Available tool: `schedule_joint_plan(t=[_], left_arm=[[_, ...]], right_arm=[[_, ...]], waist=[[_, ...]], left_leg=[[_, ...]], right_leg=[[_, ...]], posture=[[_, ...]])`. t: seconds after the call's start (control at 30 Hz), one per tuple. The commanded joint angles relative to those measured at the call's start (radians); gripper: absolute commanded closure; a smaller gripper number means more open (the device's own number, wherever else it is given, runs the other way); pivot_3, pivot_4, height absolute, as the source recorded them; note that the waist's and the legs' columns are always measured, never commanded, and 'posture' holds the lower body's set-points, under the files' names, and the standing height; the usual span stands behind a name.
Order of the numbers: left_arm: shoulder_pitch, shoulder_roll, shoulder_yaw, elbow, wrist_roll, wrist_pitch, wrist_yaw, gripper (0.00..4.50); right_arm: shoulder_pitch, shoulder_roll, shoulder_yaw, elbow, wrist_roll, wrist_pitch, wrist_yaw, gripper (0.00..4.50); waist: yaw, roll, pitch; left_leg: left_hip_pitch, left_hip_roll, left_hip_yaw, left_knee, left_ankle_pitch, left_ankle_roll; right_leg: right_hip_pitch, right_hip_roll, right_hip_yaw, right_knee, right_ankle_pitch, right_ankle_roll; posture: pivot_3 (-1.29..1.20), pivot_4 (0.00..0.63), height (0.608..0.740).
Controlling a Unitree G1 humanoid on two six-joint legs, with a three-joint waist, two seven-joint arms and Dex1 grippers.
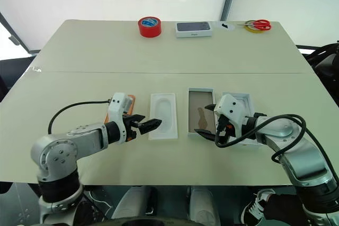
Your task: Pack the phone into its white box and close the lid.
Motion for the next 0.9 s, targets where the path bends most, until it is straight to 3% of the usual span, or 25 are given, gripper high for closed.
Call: schedule_joint_plan(t=[0.03,0.07,0.13,0.37,0.6,0.9], left_arm=[[-0.023,-0.026,0.038,0.033,-0.016,0.016,0.04,0.04],[-0.029,-0.035,0.045,0.046,-0.018,0.016,0.047,0.04],[-0.036,-0.043,0.053,0.059,-0.025,0.016,0.06,0.86],[-0.048,-0.057,0.068,0.08,-0.043,0.016,0.11,4.24],[-0.086,-0.104,0.167,0.097,-0.027,0.016,0.168,4.38],[-0.149,-0.098,0.334,0.087,-0.062,0.016,0.185,4.38]], right_arm=[[0.006,-0.002,-0.012,-0.043,-0.005,-0.018,-0.002,0.02],[0.007,-0.002,-0.014,-0.043,-0.006,-0.019,-0.004,0.02],[0.008,-0.001,-0.014,-0.045,-0.006,-0.018,-0.006,0.0],[-0.011,-0.017,0.031,-0.061,-0.033,-0.015,0.009,0.0],[-0.085,-0.084,0.2,-0.028,-0.188,-0.016,0.047,0.0],[-0.231,-0.087,0.318,0.041,-0.234,0.079,0.129,0.0]], waist=[[-0.002,0.0,0.0],[0.0,0.0,0.0],[0.0,0.0,0.0],[0.0,0.0,0.0],[0.0,-0.001,0.001],[0.001,-0.002,0.001]], left_leg=[[0.0,0.0,0.0,0.0,0.0,0.0],[0.0,0.0,0.0,0.0,0.0,0.0],[0.0,0.0,0.0,0.0,0.0,0.0],[0.0,0.0,0.0,0.0,0.0,0.0],[-0.001,0.0,-0.001,0.0,0.0,0.0],[-0.002,0.0,-0.002,0.0,0.0,-0.001]], right_leg=[[0.0,0.0,0.0,0.0,0.0,0.0],[0.0,0.0,0.0,0.0,0.0,0.0],[0.0,0.0,0.0,0.0,0.0,0.0],[0.0,0.0,0.0,-0.001,0.0,0.0],[0.0,0.0,0.0,-0.002,0.0,0.0],[0.0,0.0,-0.002,-0.003,0.0,-0.001]], posture=[[0.0,0.15,0.74],[0.0,0.15,0.74],[0.0,0.15,0.74],[0.0,0.15,0.74],[0.0,0.15,0.74],[0.0,0.15,0.74]])
